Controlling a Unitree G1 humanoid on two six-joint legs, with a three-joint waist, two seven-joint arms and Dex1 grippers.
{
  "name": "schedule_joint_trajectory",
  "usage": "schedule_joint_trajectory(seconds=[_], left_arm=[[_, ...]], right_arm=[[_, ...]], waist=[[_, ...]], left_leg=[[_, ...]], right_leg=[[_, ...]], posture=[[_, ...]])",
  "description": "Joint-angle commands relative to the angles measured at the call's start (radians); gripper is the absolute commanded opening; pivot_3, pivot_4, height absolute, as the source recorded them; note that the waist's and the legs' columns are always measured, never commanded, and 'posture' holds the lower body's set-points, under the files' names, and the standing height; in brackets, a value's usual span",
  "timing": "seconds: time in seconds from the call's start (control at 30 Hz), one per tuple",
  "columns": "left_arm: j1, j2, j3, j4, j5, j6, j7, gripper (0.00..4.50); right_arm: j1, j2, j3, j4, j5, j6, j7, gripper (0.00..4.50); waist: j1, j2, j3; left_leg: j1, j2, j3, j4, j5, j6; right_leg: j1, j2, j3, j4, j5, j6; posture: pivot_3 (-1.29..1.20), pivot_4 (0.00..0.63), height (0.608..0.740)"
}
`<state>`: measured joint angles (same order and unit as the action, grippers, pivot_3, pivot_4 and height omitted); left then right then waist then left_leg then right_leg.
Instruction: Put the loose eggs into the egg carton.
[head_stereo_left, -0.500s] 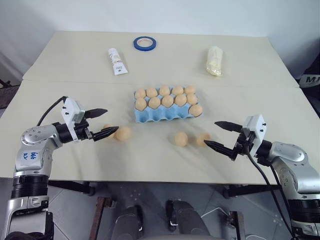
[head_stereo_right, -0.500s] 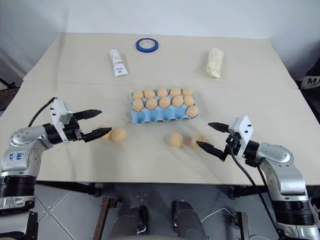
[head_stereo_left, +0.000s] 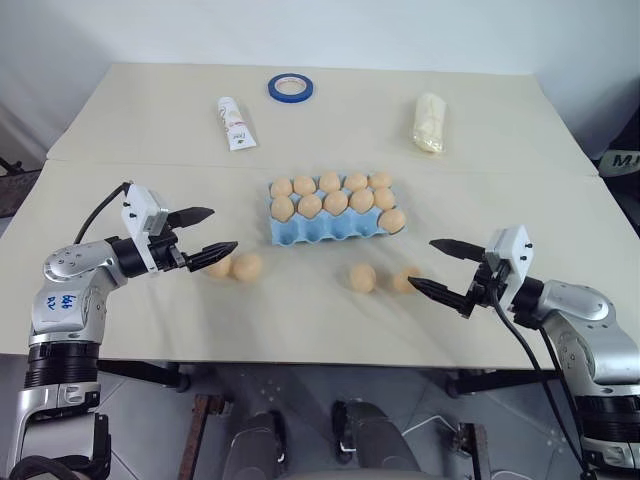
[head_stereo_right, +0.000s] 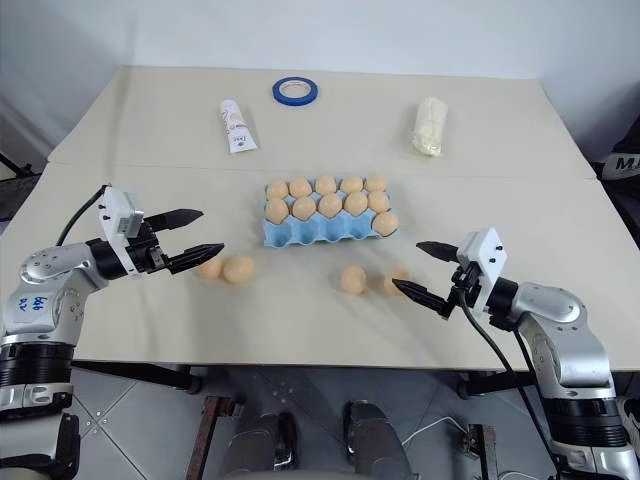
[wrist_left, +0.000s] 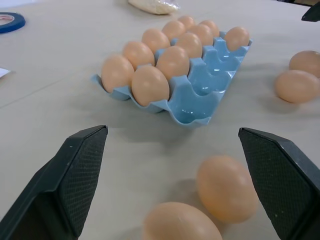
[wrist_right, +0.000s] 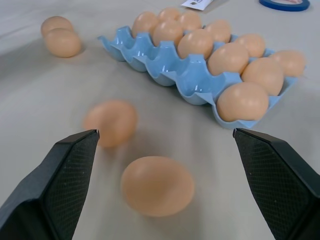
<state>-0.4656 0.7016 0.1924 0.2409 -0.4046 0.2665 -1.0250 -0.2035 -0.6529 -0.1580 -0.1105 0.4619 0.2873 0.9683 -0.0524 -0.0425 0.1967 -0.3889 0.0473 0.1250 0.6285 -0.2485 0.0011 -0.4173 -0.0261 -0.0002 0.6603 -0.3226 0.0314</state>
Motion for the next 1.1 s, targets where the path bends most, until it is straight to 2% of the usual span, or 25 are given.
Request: schedule_joint_trajectory(seconds=[0.03,0.27,0.33,0.53,0.77,1.1], left_arm=[[-0.036,0.006,0.028,0.011,-0.045,-0.059,-0.08,4.48],[-0.07,-0.01,-0.004,0.091,-0.085,-0.143,-0.296,4.48],[-0.09,-0.022,-0.008,0.117,-0.119,-0.132,-0.378,4.48],[-0.116,-0.033,-0.039,0.182,-0.1,-0.184,-0.505,4.48],[-0.096,-0.041,-0.045,0.193,-0.088,-0.252,-0.516,4.48],[-0.038,-0.035,-0.028,0.134,-0.115,-0.269,-0.505,4.48]], right_arm=[[0.002,-0.004,-0.052,-0.049,0.024,0.02,-0.047,4.5],[0.154,0.024,-0.109,-0.29,0.066,0.161,-0.233,4.5],[0.209,0.052,-0.116,-0.378,0.073,0.188,-0.296,4.5],[0.291,0.144,-0.093,-0.523,0.069,0.238,-0.451,4.5],[0.225,0.182,0.014,-0.407,-0.046,0.199,-0.514,4.5],[0.122,0.217,0.076,-0.216,-0.158,0.181,-0.559,4.5]], waist=[[0.001,0.0,0.0],[0.011,0.0,0.0],[0.015,0.0,0.0],[0.015,0.0,0.0],[0.014,0.0,0.0],[0.017,0.0,0.0]], left_leg=[[0.0,0.0,0.0,0.0,0.0,0.0],[0.0,0.0,-0.001,-0.001,0.0,-0.001],[0.0,0.0,-0.001,-0.001,0.0,-0.001],[0.001,0.0,-0.001,0.001,0.0,-0.001],[0.001,0.0,-0.002,0.001,0.0,0.0],[0.0,0.0,-0.003,0.0,0.0,0.0]], right_leg=[[0.0,0.0,0.0,0.0,0.0,0.0],[0.0,0.0,-0.001,-0.001,0.0,-0.001],[0.0,0.0,-0.001,-0.001,0.0,-0.001],[0.002,0.0,-0.001,0.0,0.0,-0.001],[0.003,0.0,-0.001,-0.001,0.0,-0.001],[0.003,0.0,-0.003,-0.002,0.0,-0.001]], posture=[[0.0,0.15,0.74],[0.0,0.15,0.74],[0.0,0.15,0.74],[0.0,0.15,0.74],[0.0,0.15,0.74],[0.0,0.15,0.74]])
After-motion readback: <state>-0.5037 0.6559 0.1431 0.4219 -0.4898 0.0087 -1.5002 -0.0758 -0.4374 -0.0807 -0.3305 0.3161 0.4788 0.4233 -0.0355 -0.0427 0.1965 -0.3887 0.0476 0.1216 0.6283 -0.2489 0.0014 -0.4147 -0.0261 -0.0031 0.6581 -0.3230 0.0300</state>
